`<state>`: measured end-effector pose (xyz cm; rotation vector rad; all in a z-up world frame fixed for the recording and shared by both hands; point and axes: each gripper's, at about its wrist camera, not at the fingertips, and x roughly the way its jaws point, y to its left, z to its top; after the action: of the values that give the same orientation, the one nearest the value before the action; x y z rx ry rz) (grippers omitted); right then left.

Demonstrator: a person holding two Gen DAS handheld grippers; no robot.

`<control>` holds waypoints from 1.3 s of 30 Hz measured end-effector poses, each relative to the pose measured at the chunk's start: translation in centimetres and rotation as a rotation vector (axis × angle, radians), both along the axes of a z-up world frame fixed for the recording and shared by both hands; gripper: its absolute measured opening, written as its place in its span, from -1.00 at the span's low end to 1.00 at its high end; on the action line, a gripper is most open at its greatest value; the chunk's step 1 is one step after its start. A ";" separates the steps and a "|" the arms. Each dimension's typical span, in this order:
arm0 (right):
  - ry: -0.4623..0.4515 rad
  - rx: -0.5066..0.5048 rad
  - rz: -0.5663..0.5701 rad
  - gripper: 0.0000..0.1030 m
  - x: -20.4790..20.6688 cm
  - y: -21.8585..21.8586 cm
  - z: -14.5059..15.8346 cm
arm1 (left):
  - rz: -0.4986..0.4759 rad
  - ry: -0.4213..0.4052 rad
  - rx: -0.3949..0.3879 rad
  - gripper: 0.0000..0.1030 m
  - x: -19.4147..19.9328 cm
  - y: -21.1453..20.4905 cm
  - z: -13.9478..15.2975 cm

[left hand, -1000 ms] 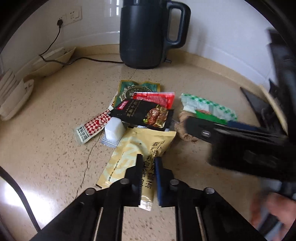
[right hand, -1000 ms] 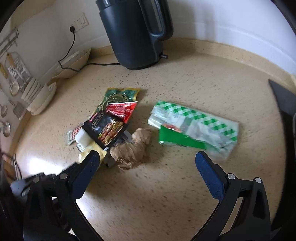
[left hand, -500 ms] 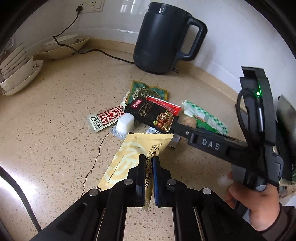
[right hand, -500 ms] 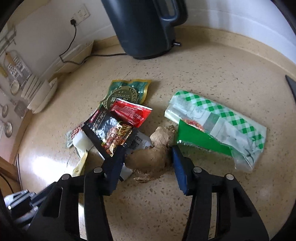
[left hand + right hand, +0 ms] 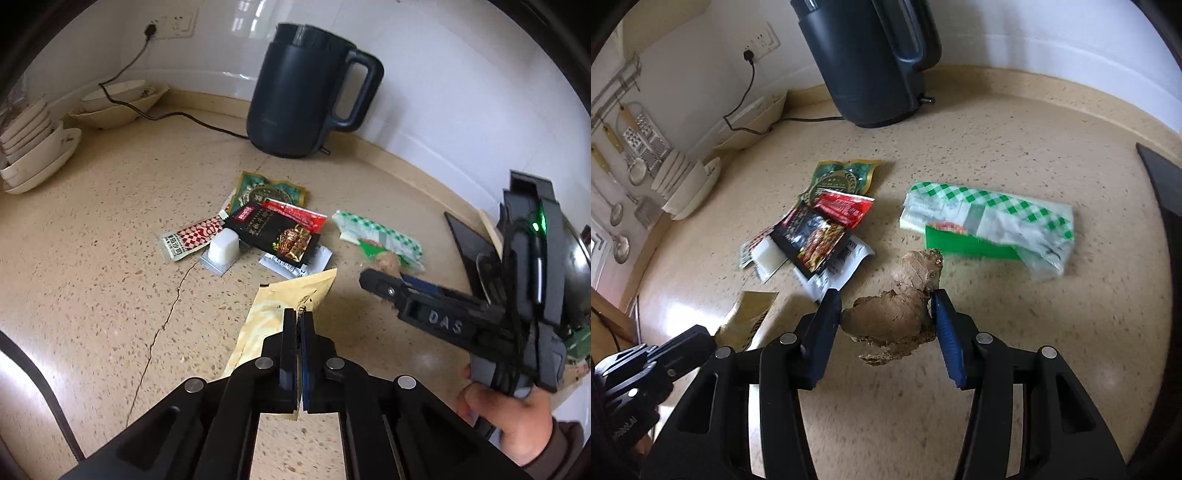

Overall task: Collect trash
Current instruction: 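Carry the ginger and yellow packet down over the blue bin and open both tools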

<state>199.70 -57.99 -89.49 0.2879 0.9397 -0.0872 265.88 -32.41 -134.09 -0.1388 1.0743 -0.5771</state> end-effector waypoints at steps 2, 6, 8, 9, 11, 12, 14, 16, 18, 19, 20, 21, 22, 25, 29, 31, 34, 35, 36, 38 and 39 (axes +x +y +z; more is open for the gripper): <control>-0.004 0.001 0.004 -0.07 -0.9 0.2 0.5 | -0.002 -0.002 0.000 -1.00 -1.8 0.3 2.6; -0.018 0.007 0.011 -0.07 -2.6 0.8 1.5 | -0.021 -0.018 0.005 -1.00 -4.8 0.6 6.6; -0.028 0.007 0.020 -0.07 -3.6 1.4 2.0 | -0.020 -0.032 0.006 -1.00 -6.3 0.9 8.4; -0.031 0.004 0.023 -0.07 -3.9 1.8 2.3 | -0.024 -0.037 0.004 -1.00 -7.2 1.0 9.4; -0.044 0.004 0.030 -0.07 -5.2 2.5 3.1 | -0.028 -0.056 0.010 -1.00 -9.6 1.5 12.0; -0.049 0.002 0.033 -0.07 -5.7 2.8 3.5 | -0.032 -0.061 0.007 -1.00 -10.7 1.7 12.9; -0.062 -0.005 0.038 -0.07 -7.4 3.8 4.4 | -0.035 -0.073 0.003 -1.00 -13.5 2.2 15.0; -0.074 -0.016 0.043 -0.07 -9.2 5.0 5.1 | -0.040 -0.086 0.005 -1.00 -16.5 2.8 16.8; -0.083 -0.016 0.047 -0.07 -11.5 6.3 5.5 | -0.052 -0.094 0.003 -1.00 -19.8 3.4 18.4; -0.086 -0.016 0.051 -0.07 -12.5 6.9 5.7 | -0.059 -0.097 0.007 -1.00 -21.6 3.9 19.2; -0.088 -0.018 0.054 -0.07 -13.6 7.7 5.7 | -0.064 -0.099 0.011 -1.00 -22.9 4.2 19.3; -0.086 -0.025 0.057 -0.07 -14.9 8.6 5.6 | -0.068 -0.098 0.019 -1.00 -24.4 4.7 19.6; -0.085 -0.027 0.063 -0.07 -15.7 9.4 5.5 | -0.073 -0.094 0.028 -1.00 -25.7 5.2 19.6; -0.075 -0.023 0.075 -0.07 -18.8 11.9 4.5 | -0.079 -0.071 0.060 -1.00 -29.6 6.6 19.8; -0.025 -0.002 0.088 -0.07 -21.7 14.5 1.9 | -0.074 -0.010 0.089 -1.00 -33.1 8.5 18.4; 0.016 0.002 0.098 -0.07 -22.7 15.5 0.2 | -0.059 0.042 0.092 -1.00 -34.4 9.3 17.3; 0.080 -0.004 0.123 -0.07 -23.7 16.6 -3.2 | -0.040 0.090 0.099 -1.00 -35.8 10.2 15.7; 0.095 -0.008 0.128 -0.07 -23.8 16.8 -4.3 | -0.035 0.107 0.101 -1.00 -36.1 10.4 14.7; 0.109 -0.003 0.132 -0.07 -23.9 16.8 -5.4 | -0.031 0.124 0.105 -1.00 -36.3 10.6 13.7; 0.148 -0.005 0.140 -0.07 -24.0 16.7 -8.5 | -0.023 0.142 0.122 -1.00 -36.8 10.8 12.5; 0.163 -0.005 0.143 -0.07 -23.9 16.6 -9.8 | -0.023 0.152 0.134 -1.00 -37.0 10.8 11.4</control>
<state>175.79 -41.38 -99.29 0.2106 1.1191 0.0192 228.92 -21.61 -122.74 -0.0537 1.2604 -0.5198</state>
